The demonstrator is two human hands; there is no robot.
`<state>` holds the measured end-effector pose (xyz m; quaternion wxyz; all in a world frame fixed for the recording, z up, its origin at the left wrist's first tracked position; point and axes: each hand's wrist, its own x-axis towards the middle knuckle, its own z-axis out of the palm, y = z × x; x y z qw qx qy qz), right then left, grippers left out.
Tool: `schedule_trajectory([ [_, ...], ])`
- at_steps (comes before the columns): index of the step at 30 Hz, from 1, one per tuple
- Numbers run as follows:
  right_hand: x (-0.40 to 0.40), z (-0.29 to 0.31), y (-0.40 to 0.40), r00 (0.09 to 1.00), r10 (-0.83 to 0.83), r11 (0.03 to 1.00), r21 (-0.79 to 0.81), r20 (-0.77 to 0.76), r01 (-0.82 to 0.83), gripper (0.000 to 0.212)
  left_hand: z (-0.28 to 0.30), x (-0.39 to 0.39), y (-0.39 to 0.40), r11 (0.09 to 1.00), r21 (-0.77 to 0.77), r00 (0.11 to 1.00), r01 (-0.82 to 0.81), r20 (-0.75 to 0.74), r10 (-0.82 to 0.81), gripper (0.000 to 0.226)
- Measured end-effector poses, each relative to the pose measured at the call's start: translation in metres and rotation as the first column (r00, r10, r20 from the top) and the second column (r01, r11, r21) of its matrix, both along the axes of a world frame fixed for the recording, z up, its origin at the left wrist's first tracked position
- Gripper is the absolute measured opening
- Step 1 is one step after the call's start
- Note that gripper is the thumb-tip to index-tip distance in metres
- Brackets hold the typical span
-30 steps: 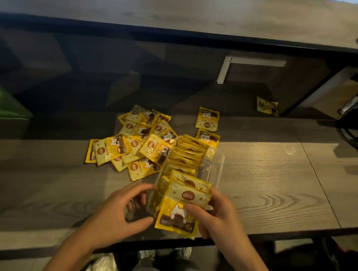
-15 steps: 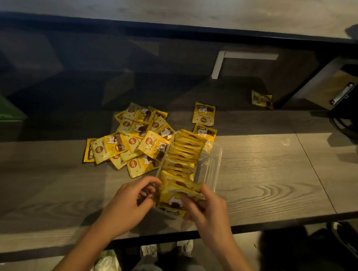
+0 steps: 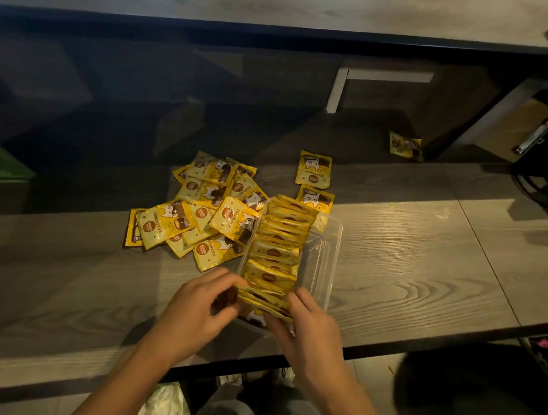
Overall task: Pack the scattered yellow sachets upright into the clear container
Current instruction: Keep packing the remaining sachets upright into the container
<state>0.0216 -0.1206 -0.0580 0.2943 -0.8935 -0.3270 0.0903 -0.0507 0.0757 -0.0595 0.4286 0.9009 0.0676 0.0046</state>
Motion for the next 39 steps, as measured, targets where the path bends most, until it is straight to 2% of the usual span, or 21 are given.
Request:
schedule_trajectory([
  [6,0.005,-0.01,-0.001,0.999,0.053,0.991,-0.122,-0.004,-0.053,0.036,-0.004,0.001,0.007,0.998,0.004,0.997,0.058,-0.044,-0.058,0.029],
  [10,0.009,-0.014,0.0,0.997,0.074,0.988,-0.136,-0.023,-0.076,0.035,-0.003,0.003,0.005,0.997,-0.011,0.996,0.074,-0.047,-0.074,0.028],
  [12,0.01,-0.01,-0.001,0.997,0.074,0.992,-0.097,-0.036,-0.077,0.036,0.0,0.004,0.006,0.997,-0.037,0.997,0.067,-0.04,-0.068,0.022],
  [15,0.012,0.001,-0.009,0.979,0.136,0.99,-0.022,-0.155,-0.141,0.049,0.004,0.004,0.006,0.998,-0.021,0.997,0.054,-0.045,-0.055,0.02],
  [17,0.016,0.01,-0.016,0.96,0.112,0.988,0.135,-0.258,-0.079,0.04,0.006,0.002,0.006,0.999,0.019,0.998,0.049,-0.037,-0.048,0.026],
  [19,0.026,0.013,-0.02,0.96,0.015,0.973,0.224,-0.281,0.051,0.027,0.009,0.0,0.004,0.998,0.05,0.999,0.037,-0.002,-0.037,0.038],
  [20,0.032,0.013,-0.02,0.963,-0.012,0.976,0.206,-0.27,0.069,0.023,0.01,0.0,0.003,0.998,0.057,0.999,0.035,0.023,-0.036,0.044],
  [22,0.044,0.013,-0.017,0.97,0.04,0.996,0.092,-0.239,-0.018,0.02,0.014,0.002,-0.003,0.997,0.054,0.996,0.05,0.071,-0.054,0.046],
  [24,0.051,0.012,-0.013,0.964,0.114,0.993,0.0,-0.239,-0.117,0.034,0.015,0.006,-0.009,0.996,0.064,0.991,0.069,0.107,-0.076,0.039],
  [26,0.054,0.011,-0.01,0.958,0.131,0.989,-0.039,-0.255,-0.146,0.044,0.015,0.007,-0.011,0.994,0.078,0.99,0.073,0.114,-0.082,0.034],
  [30,0.055,0.001,-0.002,0.971,0.172,0.967,-0.157,-0.166,-0.199,0.048,0.015,0.005,-0.013,0.977,0.164,0.985,0.134,0.084,-0.149,0.031],
  [36,0.051,-0.007,-0.003,0.96,0.269,0.963,-0.005,-0.081,-0.27,0.026,0.018,0.008,-0.012,0.937,0.281,0.971,0.209,0.057,-0.233,0.031],
  [39,0.048,-0.008,-0.008,0.958,0.287,0.955,0.067,0.028,-0.288,0.015,0.012,0.005,-0.014,0.908,0.349,0.964,0.231,0.045,-0.262,0.043],
])
